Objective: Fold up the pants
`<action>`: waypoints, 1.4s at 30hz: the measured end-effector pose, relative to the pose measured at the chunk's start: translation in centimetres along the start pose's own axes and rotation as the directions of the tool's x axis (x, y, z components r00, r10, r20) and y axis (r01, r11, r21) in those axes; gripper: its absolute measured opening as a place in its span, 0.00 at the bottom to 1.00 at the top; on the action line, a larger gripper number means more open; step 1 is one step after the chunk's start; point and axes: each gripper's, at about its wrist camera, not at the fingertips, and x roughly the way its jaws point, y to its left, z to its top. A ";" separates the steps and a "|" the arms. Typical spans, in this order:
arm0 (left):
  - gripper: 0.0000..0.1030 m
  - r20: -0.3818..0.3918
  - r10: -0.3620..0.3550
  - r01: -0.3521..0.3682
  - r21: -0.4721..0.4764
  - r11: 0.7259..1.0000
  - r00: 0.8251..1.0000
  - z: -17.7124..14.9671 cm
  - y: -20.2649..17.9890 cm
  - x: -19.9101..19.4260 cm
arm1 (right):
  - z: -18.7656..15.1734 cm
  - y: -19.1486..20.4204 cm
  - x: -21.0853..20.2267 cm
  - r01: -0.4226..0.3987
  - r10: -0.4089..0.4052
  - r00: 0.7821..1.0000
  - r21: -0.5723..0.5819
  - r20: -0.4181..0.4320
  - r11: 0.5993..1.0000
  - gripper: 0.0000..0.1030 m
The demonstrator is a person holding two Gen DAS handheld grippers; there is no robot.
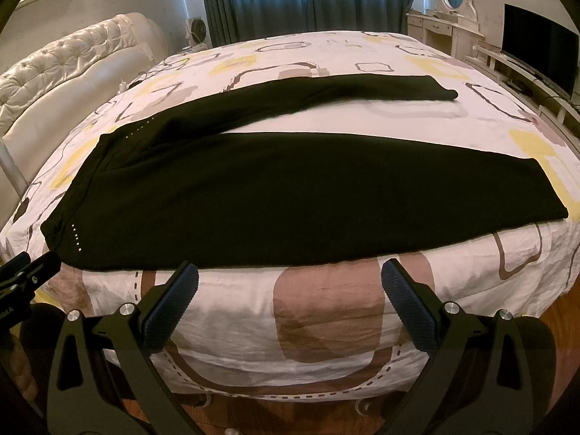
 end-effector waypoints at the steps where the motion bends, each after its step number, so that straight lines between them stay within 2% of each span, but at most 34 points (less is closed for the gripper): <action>1: 0.96 -0.001 -0.001 0.001 -0.001 1.000 1.000 0.0 0.0 0.0 | 0.0 0.0 0.0 0.000 0.000 1.000 0.000 -0.001 1.000 0.98; 12: 0.96 0.005 -0.005 0.005 0.009 1.000 1.000 -0.2 -0.3 -0.1 | -1.1 0.2 0.8 -0.002 0.002 1.000 0.000 -0.007 1.000 0.98; 20: 0.96 0.041 -0.009 0.006 0.075 0.997 0.999 0.6 -0.3 0.3 | -1.6 0.3 1.4 -0.003 0.003 1.000 0.001 -0.022 1.000 0.98; 21: 0.96 0.017 -0.015 0.014 0.079 0.997 1.000 0.9 0.0 0.9 | -1.3 0.2 1.6 -0.003 0.003 1.000 0.003 -0.027 1.000 0.98; 24: 0.96 -0.083 -0.091 0.100 0.117 0.988 0.992 1.5 0.6 2.4 | -1.3 0.2 2.0 -0.005 0.005 0.999 0.006 -0.039 1.000 0.98; 25: 0.96 -0.086 -0.089 0.100 0.129 0.987 0.992 1.7 0.9 2.6 | -1.3 0.2 2.1 -0.007 0.007 0.999 0.007 -0.043 1.000 0.98; 27: 0.96 -0.019 -0.073 0.075 0.137 0.988 0.997 3.1 2.2 2.1 | -0.8 0.4 2.3 -0.014 0.014 0.998 0.008 -0.054 1.000 0.98; 29: 0.96 0.083 -0.093 0.085 0.090 0.992 0.992 5.7 4.5 1.1 | -0.5 0.5 2.5 -0.024 0.025 0.998 0.009 -0.062 1.000 0.98; 30: 0.96 0.137 -0.129 0.122 0.057 0.991 0.982 6.7 6.1 0.9 | -0.2 0.8 2.5 -0.033 0.034 0.997 0.012 -0.065 0.999 0.98; 31: 0.96 0.157 -0.179 0.176 0.033 0.984 0.971 7.4 7.5 1.5 | 0.0 0.9 2.5 -0.039 0.040 0.997 0.015 -0.065 0.999 0.98; 32: 0.96 0.113 -0.222 0.222 0.012 0.975 0.969 7.9 8.6 2.6 | 0.3 1.0 2.5 -0.045 0.047 0.997 0.019 -0.064 0.999 0.98; 33: 0.96 -0.009 -0.248 0.247 -0.052 0.968 0.969 8.7 10.0 4.8 | 0.6 1.2 2.4 -0.056 0.058 0.996 0.023 -0.062 0.998 0.98; 34: 0.95 -0.056 -0.231 0.224 -0.110 0.968 0.971 9.2 11.3 6.0 | 0.9 1.4 2.4 -0.067 0.069 0.996 0.025 -0.060 0.997 0.98; 35: 0.95 -0.024 -0.229 0.224 -0.131 0.966 0.973 9.8 12.4 6.0 | 1.2 1.6 2.3 -0.077 0.078 0.995 0.024 -0.058 0.997 0.98; 36: 0.95 0.079 -0.236 0.244 -0.126 0.962 0.969 10.9 13.6 5.2 | 1.5 1.9 2.3 -0.088 0.089 0.994 0.021 -0.055 0.996 0.98; 37: 0.95 0.174 -0.210 0.232 -0.119 0.965 0.962 11.6 14.5 4.5 | 1.8 2.1 2.3 -0.095 0.096 0.994 0.018 -0.052 0.995 0.98; 38: 0.95 0.239 -0.168 0.199 -0.116 0.973 0.957 12.4 15.5 4.5 | 2.0 2.2 2.3 -0.099 0.100 0.994 0.015 -0.050 0.995 0.98; 39: 0.95 0.161 -0.164 0.184 -0.121 0.975 0.973 13.1 16.0 6.1 | 2.3 2.4 2.5 -0.104 0.105 0.993 0.016 -0.051 0.994 0.98; 40: 0.95 0.021 -0.159 0.160 -0.126 0.979 0.987 13.8 16.3 8.3 | 2.6 2.5 2.7 -0.110 0.111 0.992 0.020 -0.054 0.994 0.98; 41: 0.95 -0.063 -0.143 0.133 -0.132 0.982 0.988 14.4 16.8 10.0 | 2.8 2.6 3.0 -0.120 0.121 0.991 0.025 -0.060 0.992 0.98; 42: 0.95 -0.031 -0.164 0.158 -0.143 0.977 0.986 15.1 17.7 10.7 | 3.0 2.7 3.3 -0.126 0.128 0.990 0.029 -0.067 0.992 0.98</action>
